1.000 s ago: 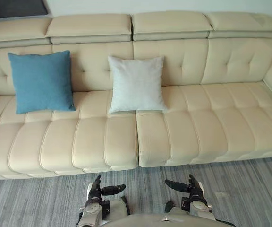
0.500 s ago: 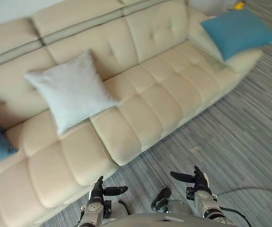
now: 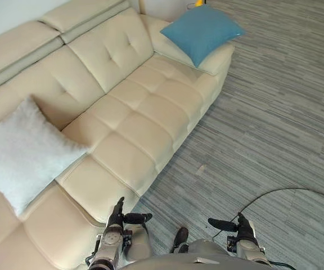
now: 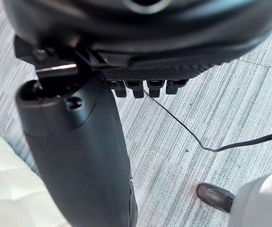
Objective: Pick up cushions and gather them together orderly.
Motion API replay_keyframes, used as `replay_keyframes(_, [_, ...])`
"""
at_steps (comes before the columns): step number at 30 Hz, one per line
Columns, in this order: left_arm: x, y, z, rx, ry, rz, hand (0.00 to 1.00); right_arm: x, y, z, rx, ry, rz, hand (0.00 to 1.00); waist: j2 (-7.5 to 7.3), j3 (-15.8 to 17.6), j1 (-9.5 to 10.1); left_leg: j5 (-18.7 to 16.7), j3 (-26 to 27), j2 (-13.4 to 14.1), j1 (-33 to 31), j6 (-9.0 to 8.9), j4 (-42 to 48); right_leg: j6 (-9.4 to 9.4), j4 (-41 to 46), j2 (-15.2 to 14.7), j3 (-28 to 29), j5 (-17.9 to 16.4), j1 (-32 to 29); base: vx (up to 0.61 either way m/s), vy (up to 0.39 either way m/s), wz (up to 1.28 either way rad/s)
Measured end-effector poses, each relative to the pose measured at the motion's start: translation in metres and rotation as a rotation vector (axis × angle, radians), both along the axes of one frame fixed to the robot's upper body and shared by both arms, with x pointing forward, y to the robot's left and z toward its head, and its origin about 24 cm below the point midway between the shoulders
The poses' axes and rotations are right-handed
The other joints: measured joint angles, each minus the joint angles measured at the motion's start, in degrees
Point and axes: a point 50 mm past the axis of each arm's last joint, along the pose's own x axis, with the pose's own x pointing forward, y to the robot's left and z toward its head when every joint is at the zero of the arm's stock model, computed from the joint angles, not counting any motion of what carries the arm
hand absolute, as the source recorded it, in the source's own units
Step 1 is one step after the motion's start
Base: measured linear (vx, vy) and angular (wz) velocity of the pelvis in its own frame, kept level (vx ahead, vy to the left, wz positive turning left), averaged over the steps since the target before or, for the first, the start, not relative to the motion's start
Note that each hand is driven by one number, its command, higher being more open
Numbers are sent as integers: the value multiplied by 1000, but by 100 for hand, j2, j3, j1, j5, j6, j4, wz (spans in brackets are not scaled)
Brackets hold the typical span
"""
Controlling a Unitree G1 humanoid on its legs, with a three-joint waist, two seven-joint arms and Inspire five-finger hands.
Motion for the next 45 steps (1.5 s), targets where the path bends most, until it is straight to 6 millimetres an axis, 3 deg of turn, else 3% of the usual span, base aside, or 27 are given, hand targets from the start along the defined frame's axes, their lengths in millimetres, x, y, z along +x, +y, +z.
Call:
replay_keyframes(3, [6, 0, 3, -6, -24, 14, 100, 7, 2, 2, -2, -16, -1, 100, 10, 86, 104, 76, -425, -610, -185, -96, -1508, 20, -179, 89, 370, -12, 207, 222, -37, -83])
replay_keyframes(4, [8, 0, 4, -10, -32, 33, 100, 10, 4, 3, -1, -24, -1, 100, -9, 113, 181, 288, -690, -905, -178, -169, -2454, 40, -230, 99, 639, -50, 311, 209, 19, -88])
replay_keyframes(6, [9, 2, 5, -6, -35, 35, 100, 11, 5, 3, -2, -29, -2, 100, -39, 139, 275, 697, -895, -1113, -155, -161, -3447, 124, -323, 159, 978, -121, 478, 335, 39, -102])
replay_keyframes(7, [7, 2, 4, -5, -30, 39, 100, 11, 4, 3, -4, -28, -4, 100, 29, 102, 315, 956, -910, -1121, -151, -173, -3743, 194, -358, 209, 1202, -192, 616, 480, 60, -123])
replay_keyframes(9, [3, 10, 2, 4, -11, 69, 100, 10, 9, 2, 8, -27, -4, 100, -38, 46, 332, 1527, -1019, -1188, -86, 150, -3437, 337, 20, 133, 1670, -608, 683, 494, 77, -109])
replay_keyframes(10, [2, 11, 2, 6, -7, 73, 100, 8, 10, 1, 11, -23, -5, 100, -73, 26, 332, 1657, -982, -1200, -42, 197, -3337, 425, 254, 70, 1768, -787, 638, 511, 104, -75])
replay_keyframes(13, [-1, 15, 0, 14, 13, 75, 100, 2, 14, -1, 24, -9, -4, 100, -233, -8, 311, 1063, -531, -1231, 192, 298, -2843, 1164, 2216, -359, 1834, -1300, -2, 476, 110, -67])
replay_keyframes(14, [-2, 16, -1, 19, 22, 73, 100, 2, 15, -2, 31, -4, 2, 100, -247, 5, 293, 873, -437, -1244, 431, 389, -2713, 1653, 3432, -660, 1580, -1158, -375, 470, 101, -70])
replay_keyframes(15, [-6, 17, -3, 28, 44, 63, 100, 2, 17, -2, 38, -2, 9, 100, -225, 13, 277, 567, -407, -1242, 774, 381, -2694, 1552, 4378, -1020, 1123, -1208, -682, 469, 102, -69])
replay_keyframes(16, [-9, 18, -4, 34, 56, 60, 100, 2, 18, -2, 41, -2, 17, 100, -212, 17, 261, 438, -402, -1225, 955, 373, -2688, 1364, 4682, -1198, 862, -1305, -781, 459, 77, -57])
replay_keyframes(17, [-11, 19, -5, 46, 66, 50, 100, 3, 19, -2, 41, -4, 34, 100, -181, 34, 239, 310, -399, -1145, 1245, 357, -2696, 1051, 4807, -1380, 498, -1471, -957, 528, 2, -30])
replay_keyframes(18, [-11, 19, -5, 50, 69, 51, 100, 3, 19, -2, 36, -4, 49, 100, -166, 37, 233, 301, -399, -1072, 1420, 362, -2753, 929, 4632, -1409, 327, -1542, -1089, 434, -16, -18])
replay_keyframes(20, [-11, 18, -5, 47, 68, 55, 100, 9, 17, 1, 21, -17, 70, 100, -69, 91, 211, 300, -400, -849, 1780, 362, -2978, 920, 3854, -1392, 50, -1541, -1403, 448, -116, -3])
replay_keyframes(22, [-14, 18, -6, 47, 77, 57, 100, 14, 18, 2, 14, -27, 91, 100, -93, 83, 196, 269, -386, -655, 2075, 248, -3210, 986, 2414, -1283, 93, -1032, -1697, 526, -225, 3])
replay_keyframes(23, [-17, 22, -7, 55, 84, 62, 100, 13, 18, 2, 15, -25, 91, 100, -193, 47, 188, 150, -397, -663, 2206, 3, -3233, 853, 1824, -1218, 263, -49, -1685, 598, -292, 4])
replay_keyframes(24, [-19, 22, -8, 52, 95, 64, 100, 11, 15, 1, 8, -15, 90, 100, -142, 30, 196, 69, -451, -541, 2284, -125, -3236, 367, 1812, -1073, 315, 172, -1629, 487, -251, -18])
replay_keyframes(28, [-21, 13, -11, 31, 110, 56, 100, 15, 4, 5, -25, -34, 83, 100, 132, 1, 142, 252, -604, -190, 2142, -231, -2716, 200, 1887, -733, 304, -284, -1480, 385, -252, -9])
replay_keyframes(29, [-19, 11, -11, 25, 104, 55, 100, 11, 2, 4, -28, -21, 79, 100, 158, 4, 108, 370, -748, -111, 1955, -222, -2181, 194, 1803, -698, 209, -391, -1277, 346, -219, 57])
replay_keyframes(30, [-14, 9, -9, 17, 86, 54, 100, 1, 2, 0, -21, 6, 59, 100, 138, 35, 77, 561, -949, 29, 1384, -151, -752, 175, 1511, -643, 22, -488, -789, 444, -295, 64])
replay_keyframes(33, [-1, 9, -2, 19, 28, 46, 100, -2, 3, 0, -20, 7, 45, 100, 11, 117, 131, 159, -722, 67, 383, -12, 686, 181, 995, -546, -198, -603, 36, 214, -160, 45])
replay_keyframes(35, [4, 7, 1, 14, 5, 41, 100, -1, 6, -1, -8, 2, 28, 100, -27, 129, 168, 68, -515, -37, 82, -5, 252, 224, 760, -520, -255, -593, 264, 199, -72, 20])
replay_keyframes(37, [10, 4, 4, 8, -18, 38, 100, 6, 8, 2, 4, -22, -1, 100, -71, 157, 233, 85, -373, -357, -160, 27, -1088, 307, 483, -522, -266, -593, 503, 278, 4, 9])
replay_keyframes(40, [10, 1, 4, 0, -20, 37, 100, 7, 8, 2, 6, -21, -8, 100, -78, 159, 285, 895, -385, -857, -43, -82, -3730, 571, 125, -491, -272, -668, 850, 354, 90, 0])
replay_keyframes(41, [10, 3, 3, 3, -17, 41, 100, 5, 10, 0, 10, -12, -7, 100, -76, 138, 342, 1457, -465, -912, 24, -14, -3858, 693, 52, -477, -200, -726, 992, 411, 99, -20])
replay_keyframes(42, [9, 8, 4, 17, -15, 41, 100, 5, 13, 0, 20, -10, -5, 100, -154, 113, 364, 1765, -477, -965, 58, 128, -3791, 815, 14, -541, -158, -794, 1092, 499, 96, -19])
replay_keyframes(44, [11, 13, 5, 27, -20, 39, 100, 5, 16, -1, 28, -9, -4, 100, -288, 104, 364, 1795, -473, -1059, -29, 237, -3473, 954, 73, -674, -102, -877, 1144, 433, 78, -11])
replay_keyframes(45, [12, 17, 7, 38, -22, 36, 100, 8, 17, 0, 30, -16, -1, 100, -384, 87, 372, 1346, -358, -1088, -85, 277, -2977, 1029, 483, -876, 144, -921, 1065, 467, 148, -23])
